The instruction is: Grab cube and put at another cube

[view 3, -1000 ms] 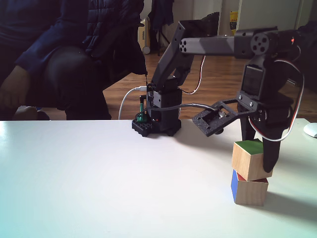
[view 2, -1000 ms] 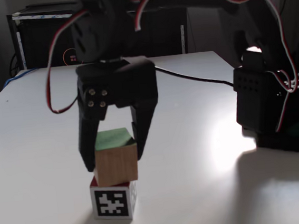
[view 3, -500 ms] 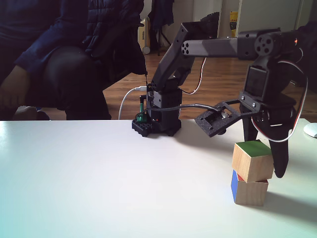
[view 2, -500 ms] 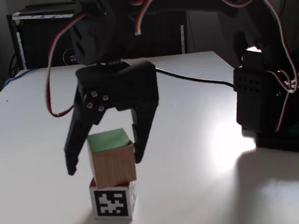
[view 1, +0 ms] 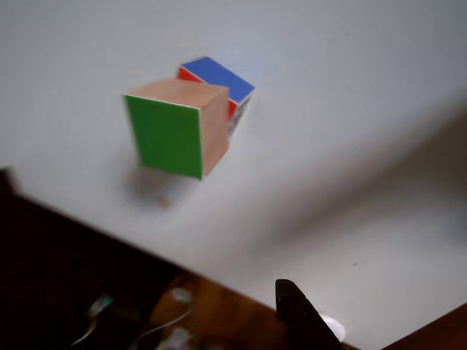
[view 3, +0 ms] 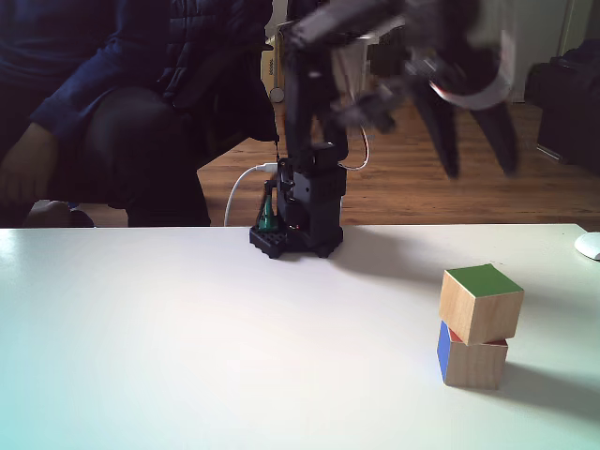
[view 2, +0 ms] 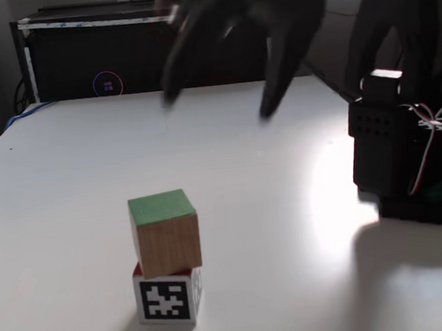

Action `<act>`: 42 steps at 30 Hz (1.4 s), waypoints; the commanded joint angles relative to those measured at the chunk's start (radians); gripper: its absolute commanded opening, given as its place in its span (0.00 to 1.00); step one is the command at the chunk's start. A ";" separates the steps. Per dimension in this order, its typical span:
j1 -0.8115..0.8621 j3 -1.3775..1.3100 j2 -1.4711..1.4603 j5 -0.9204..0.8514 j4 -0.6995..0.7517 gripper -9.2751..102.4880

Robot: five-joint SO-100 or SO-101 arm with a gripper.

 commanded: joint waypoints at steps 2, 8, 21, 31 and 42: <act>0.163 0.199 0.342 -0.075 -0.044 0.46; 0.488 0.769 0.793 -0.252 -0.377 0.46; 0.749 1.608 1.368 -0.411 -0.571 0.10; 0.738 1.638 1.358 -0.426 -0.520 0.08; 0.704 1.640 1.368 -0.480 -0.520 0.08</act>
